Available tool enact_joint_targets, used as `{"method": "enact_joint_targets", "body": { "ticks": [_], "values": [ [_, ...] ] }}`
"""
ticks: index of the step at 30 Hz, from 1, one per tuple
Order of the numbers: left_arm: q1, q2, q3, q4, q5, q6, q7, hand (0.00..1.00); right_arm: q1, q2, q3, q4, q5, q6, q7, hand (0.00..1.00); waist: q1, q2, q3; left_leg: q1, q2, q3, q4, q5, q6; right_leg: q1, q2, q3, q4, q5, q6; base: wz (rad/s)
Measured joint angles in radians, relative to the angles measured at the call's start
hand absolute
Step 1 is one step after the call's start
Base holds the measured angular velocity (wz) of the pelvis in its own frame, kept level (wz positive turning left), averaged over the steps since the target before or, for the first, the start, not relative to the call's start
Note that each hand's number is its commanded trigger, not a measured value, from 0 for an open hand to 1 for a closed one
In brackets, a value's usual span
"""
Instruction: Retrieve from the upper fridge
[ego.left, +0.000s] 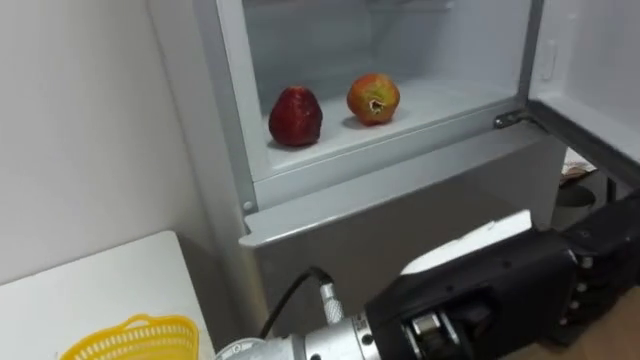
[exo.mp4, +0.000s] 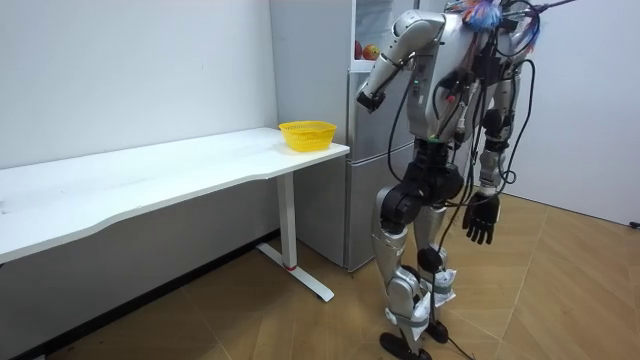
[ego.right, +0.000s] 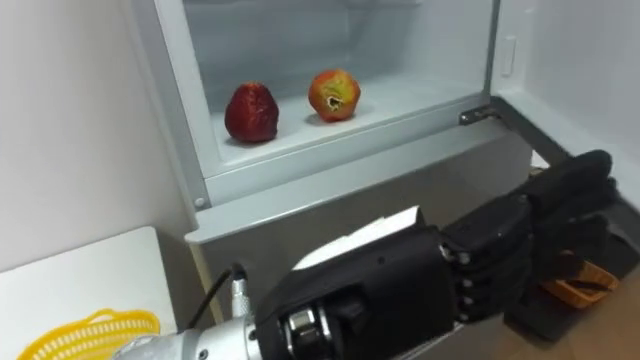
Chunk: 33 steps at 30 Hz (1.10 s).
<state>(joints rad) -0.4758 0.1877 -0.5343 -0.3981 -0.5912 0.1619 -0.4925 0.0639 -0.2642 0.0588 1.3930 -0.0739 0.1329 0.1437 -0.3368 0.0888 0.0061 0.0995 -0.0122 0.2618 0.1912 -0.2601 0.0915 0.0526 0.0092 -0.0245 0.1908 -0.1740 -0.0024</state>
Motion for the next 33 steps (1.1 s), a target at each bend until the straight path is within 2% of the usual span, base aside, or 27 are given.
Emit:
{"method": "enact_joint_targets", "body": {
  "ticks": [4, 13, 16, 20, 24, 26, 28, 29, 30, 31, 32, 33],
  "values": [
    [-0.006, 0.012, 0.000, 0.000, -0.005, 0.001, -0.008, 0.00, -0.001, -0.012, -0.002, 0.000, 0.004, -0.001, -0.001, 0.00, 0.009, -0.001, 0.0000, 0.000, 0.000, 0.000, -0.001, 0.000, 0.000, -0.001, 0.001, 0.008, 0.000, 0.000, 0.000, 0.00],
    [-0.016, 0.018, 0.000, -0.001, -0.005, 0.001, -0.012, 0.00, -0.005, -0.013, -0.001, -0.013, 0.003, -0.006, -0.022, 0.00, 0.012, -0.014, 0.0027, -0.005, 0.000, 0.000, -0.004, 0.000, -0.001, -0.001, 0.002, 0.009, -0.006, -0.001, 0.000, 0.00],
    [-0.039, 0.028, 0.004, -0.002, -0.004, 0.001, -0.012, 0.00, -0.004, -0.013, -0.001, -0.018, -0.003, -0.013, -0.029, 0.00, 0.021, -0.015, 0.0032, -0.003, -0.001, 0.001, -0.002, 0.001, -0.001, 0.000, 0.002, 0.012, -0.004, -0.001, 0.000, -0.02],
    [-0.041, 0.035, 0.051, -0.008, -0.003, -0.003, -0.009, 0.00, 0.017, -0.013, -0.002, -0.021, -0.010, -0.025, -0.035, 0.00, 0.041, -0.014, 0.0025, -0.001, 0.000, 0.004, 0.000, 0.001, -0.002, 0.001, 0.003, 0.018, -0.006, -0.001, 0.000, -0.03],
    [-0.039, 0.045, 0.103, -0.037, 0.018, -0.004, 0.047, 0.00, 0.037, -0.012, -0.003, -0.022, -0.006, -0.032, -0.041, 0.00, 0.071, -0.013, 0.0020, 0.006, 0.000, 0.003, -0.001, 0.002, -0.003, 0.007, 0.003, 0.018, -0.005, -0.001, 0.000, 0.00],
    [-0.020, 0.056, 0.161, -0.075, 0.042, -0.020, 0.100, 0.00, 0.054, -0.010, -0.003, -0.023, -0.007, -0.040, -0.051, 0.00, 0.098, -0.013, 0.0021, 0.016, 0.000, 0.005, -0.003, 0.003, -0.004, 0.014, 0.003, 0.017, -0.003, -0.004, -0.003, 0.00],
    [0.037, 0.064, 0.239, -0.132, 0.073, -0.041, 0.135, 0.00, 0.071, -0.005, -0.020, -0.024, -0.013, -0.049, -0.060, 0.00, 0.114, -0.016, 0.0018, 0.026, 0.000, 0.004, -0.005, 0.004, -0.006, 0.014, 0.003, 0.016, 0.000, -0.010, -0.005, 0.00],
    [0.081, 0.066, 0.301, -0.163, 0.093, -0.061, 0.157, 0.00, 0.087, -0.001, -0.050, -0.024, -0.019, -0.054, -0.062, 0.00, 0.135, -0.018, 0.0006, 0.034, 0.000, 0.004, -0.006, 0.005, -0.008, 0.017, 0.004, 0.011, 0.005, -0.012, -0.007, 0.00],
    [0.113, 0.072, 0.375, -0.191, 0.113, -0.071, 0.183, 0.00, 0.104, 0.007, -0.068, -0.023, -0.016, -0.060, -0.069, 0.00, 0.161, -0.026, -0.0030, 0.035, 0.001, 0.002, -0.007, 0.006, -0.010, 0.012, 0.005, 0.011, 0.017, -0.017, -0.011, 0.00],
    [0.124, 0.078, 0.413, -0.201, 0.115, -0.077, 0.200, 0.00, 0.112, 0.012, -0.076, -0.022, -0.017, -0.064, -0.072, 0.00, 0.174, -0.032, -0.0057, 0.036, 0.001, 0.000, -0.008, 0.008, -0.012, 0.011, 0.005, 0.013, 0.021, -0.019, -0.012, 0.00],
    [0.139, 0.091, 0.488, -0.219, 0.115, -0.095, 0.245, 0.00, 0.127, 0.024, -0.086, -0.021, -0.018, -0.067, -0.080, 0.00, 0.201, -0.046, -0.0095, 0.037, 0.002, 0.000, -0.010, 0.010, -0.015, 0.005, 0.006, 0.014, 0.035, -0.024, -0.016, 0.04],
    [0.148, 0.097, 0.524, -0.227, 0.122, -0.110, 0.271, 0.00, 0.136, 0.031, -0.094, -0.021, -0.022, -0.069, -0.082, 0.00, 0.213, -0.053, -0.0107, 0.038, 0.003, -0.002, -0.010, 0.011, -0.018, 0.006, 0.007, 0.014, 0.036, -0.024, -0.017, 0.00]
  ]
}}
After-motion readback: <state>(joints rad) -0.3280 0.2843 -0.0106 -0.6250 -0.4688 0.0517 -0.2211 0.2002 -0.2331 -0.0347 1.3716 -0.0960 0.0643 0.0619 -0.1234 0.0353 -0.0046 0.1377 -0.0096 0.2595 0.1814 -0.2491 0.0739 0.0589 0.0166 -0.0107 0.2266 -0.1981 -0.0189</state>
